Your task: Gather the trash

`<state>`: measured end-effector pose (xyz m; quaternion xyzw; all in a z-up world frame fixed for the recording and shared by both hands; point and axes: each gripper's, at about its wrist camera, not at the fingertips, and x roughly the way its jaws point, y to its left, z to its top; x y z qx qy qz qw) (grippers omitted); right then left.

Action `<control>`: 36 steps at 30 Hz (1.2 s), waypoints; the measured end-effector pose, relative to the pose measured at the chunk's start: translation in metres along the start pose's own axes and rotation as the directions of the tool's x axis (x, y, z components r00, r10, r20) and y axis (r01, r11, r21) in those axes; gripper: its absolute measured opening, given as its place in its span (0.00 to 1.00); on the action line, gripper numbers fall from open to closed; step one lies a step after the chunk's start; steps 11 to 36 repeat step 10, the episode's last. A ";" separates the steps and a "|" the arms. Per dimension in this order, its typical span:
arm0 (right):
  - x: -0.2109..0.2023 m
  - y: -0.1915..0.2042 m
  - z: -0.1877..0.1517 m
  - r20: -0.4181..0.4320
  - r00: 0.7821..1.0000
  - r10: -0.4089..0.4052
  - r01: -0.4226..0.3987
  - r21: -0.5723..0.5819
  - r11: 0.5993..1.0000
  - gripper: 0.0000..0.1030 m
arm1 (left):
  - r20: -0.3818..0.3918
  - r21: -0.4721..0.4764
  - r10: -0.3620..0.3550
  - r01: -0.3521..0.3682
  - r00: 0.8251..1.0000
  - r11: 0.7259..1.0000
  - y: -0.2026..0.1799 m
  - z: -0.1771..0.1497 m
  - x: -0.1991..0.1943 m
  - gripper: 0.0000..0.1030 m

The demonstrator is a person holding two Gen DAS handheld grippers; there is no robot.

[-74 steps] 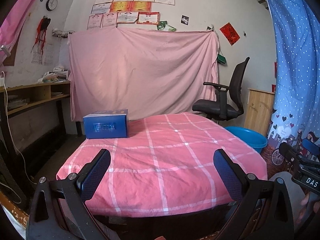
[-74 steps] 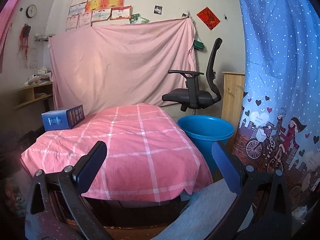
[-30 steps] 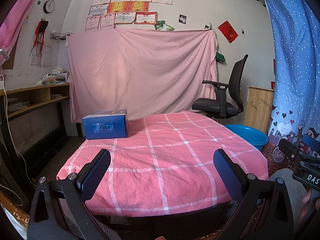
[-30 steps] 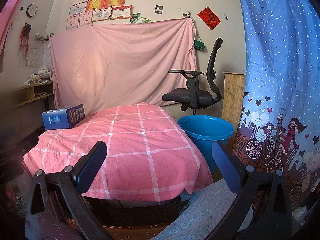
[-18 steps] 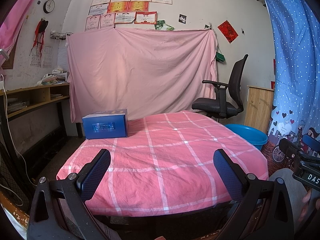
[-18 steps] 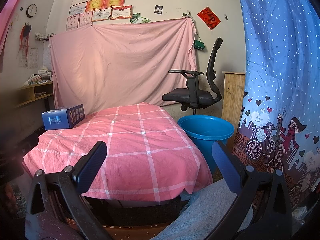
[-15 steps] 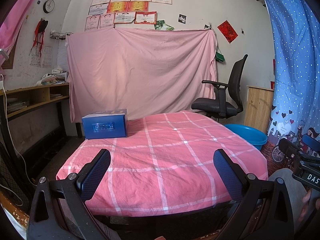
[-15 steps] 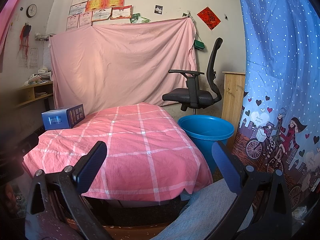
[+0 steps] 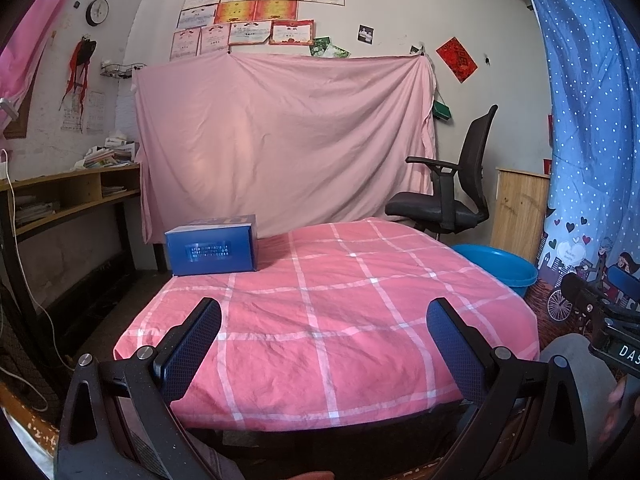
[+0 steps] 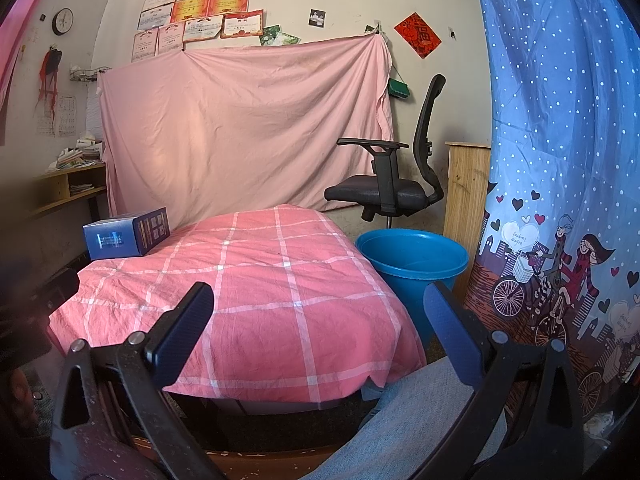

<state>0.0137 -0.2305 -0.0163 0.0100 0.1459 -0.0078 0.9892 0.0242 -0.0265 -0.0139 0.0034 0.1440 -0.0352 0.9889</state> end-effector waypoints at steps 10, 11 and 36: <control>0.002 0.006 -0.003 -0.007 1.000 0.001 -0.001 -0.005 1.000 1.00 | -0.007 0.007 -0.006 0.006 1.000 1.000 0.001 0.000 0.002 0.98; 0.002 0.006 -0.003 -0.007 1.000 0.001 -0.001 -0.005 1.000 1.00 | -0.007 0.007 -0.006 0.006 1.000 1.000 0.001 0.000 0.002 0.98; 0.002 0.006 -0.003 -0.007 1.000 0.001 -0.001 -0.005 1.000 1.00 | -0.007 0.007 -0.006 0.006 1.000 1.000 0.001 0.000 0.002 0.98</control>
